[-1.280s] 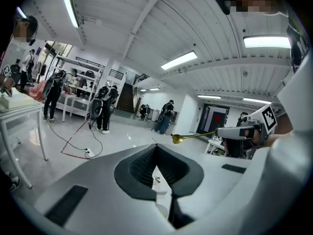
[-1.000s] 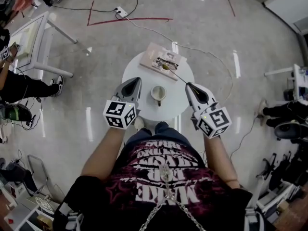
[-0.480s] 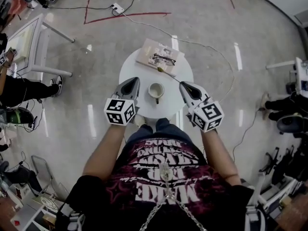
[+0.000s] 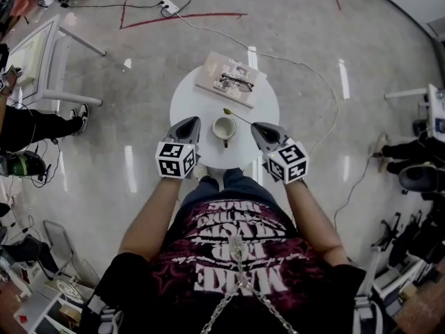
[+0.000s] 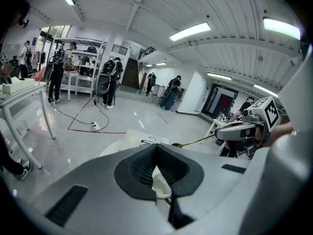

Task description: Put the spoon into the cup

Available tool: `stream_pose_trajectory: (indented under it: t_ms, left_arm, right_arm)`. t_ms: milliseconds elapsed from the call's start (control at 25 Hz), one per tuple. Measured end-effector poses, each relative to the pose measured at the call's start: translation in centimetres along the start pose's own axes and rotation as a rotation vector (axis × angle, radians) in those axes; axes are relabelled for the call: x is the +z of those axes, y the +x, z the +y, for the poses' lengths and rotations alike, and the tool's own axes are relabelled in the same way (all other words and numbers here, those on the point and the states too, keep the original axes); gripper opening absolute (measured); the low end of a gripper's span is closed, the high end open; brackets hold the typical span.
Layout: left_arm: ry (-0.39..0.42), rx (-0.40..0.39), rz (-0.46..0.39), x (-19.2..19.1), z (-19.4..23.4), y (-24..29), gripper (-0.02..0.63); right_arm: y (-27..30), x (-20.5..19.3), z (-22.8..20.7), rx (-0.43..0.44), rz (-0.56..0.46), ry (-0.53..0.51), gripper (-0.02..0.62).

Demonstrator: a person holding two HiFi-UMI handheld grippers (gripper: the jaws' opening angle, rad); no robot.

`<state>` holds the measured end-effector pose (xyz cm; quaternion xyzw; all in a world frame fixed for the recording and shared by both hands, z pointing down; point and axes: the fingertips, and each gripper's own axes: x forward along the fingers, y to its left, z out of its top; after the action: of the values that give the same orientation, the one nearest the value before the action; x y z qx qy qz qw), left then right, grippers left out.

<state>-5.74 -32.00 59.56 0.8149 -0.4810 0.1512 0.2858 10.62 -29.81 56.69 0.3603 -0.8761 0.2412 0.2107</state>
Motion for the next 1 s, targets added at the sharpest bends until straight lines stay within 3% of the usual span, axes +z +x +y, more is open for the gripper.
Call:
stream_pose_trajectory:
  t_ms: [600, 1000]
  left_arm:
    - [-0.016, -0.036, 0.181, -7.7, 0.2, 3.7, 0.025]
    - [-0.027, -0.05, 0.304, -12.2, -0.1, 4.6, 0.025]
  right_arm:
    - [4.1, -9.4, -1.6, 0.015, 0.229, -0.004, 0.035]
    - [6.3, -11.7, -2.4, 0.023, 0.309, 0.085, 0.035]
